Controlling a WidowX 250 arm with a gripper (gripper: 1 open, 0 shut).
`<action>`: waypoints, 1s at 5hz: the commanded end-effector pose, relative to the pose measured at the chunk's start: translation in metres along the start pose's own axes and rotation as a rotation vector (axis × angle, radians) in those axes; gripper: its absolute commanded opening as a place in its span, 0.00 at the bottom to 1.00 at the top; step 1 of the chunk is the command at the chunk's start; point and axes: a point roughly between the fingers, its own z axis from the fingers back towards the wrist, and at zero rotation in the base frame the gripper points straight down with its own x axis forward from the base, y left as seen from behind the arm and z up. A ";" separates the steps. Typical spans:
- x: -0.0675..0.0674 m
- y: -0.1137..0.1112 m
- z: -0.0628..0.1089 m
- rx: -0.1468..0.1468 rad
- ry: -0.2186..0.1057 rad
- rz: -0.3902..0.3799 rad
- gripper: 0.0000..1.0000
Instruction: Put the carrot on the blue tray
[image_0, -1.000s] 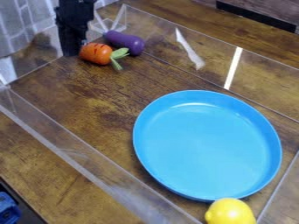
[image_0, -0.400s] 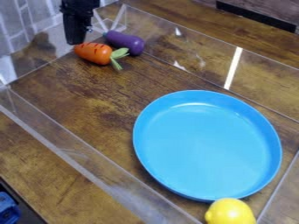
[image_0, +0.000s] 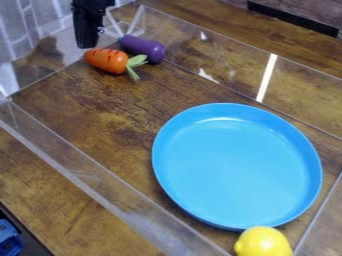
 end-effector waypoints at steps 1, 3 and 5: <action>0.011 -0.004 0.054 0.092 -0.101 0.005 0.00; 0.015 -0.004 0.052 0.093 -0.118 -0.121 1.00; 0.035 0.004 0.027 0.091 -0.134 -0.177 1.00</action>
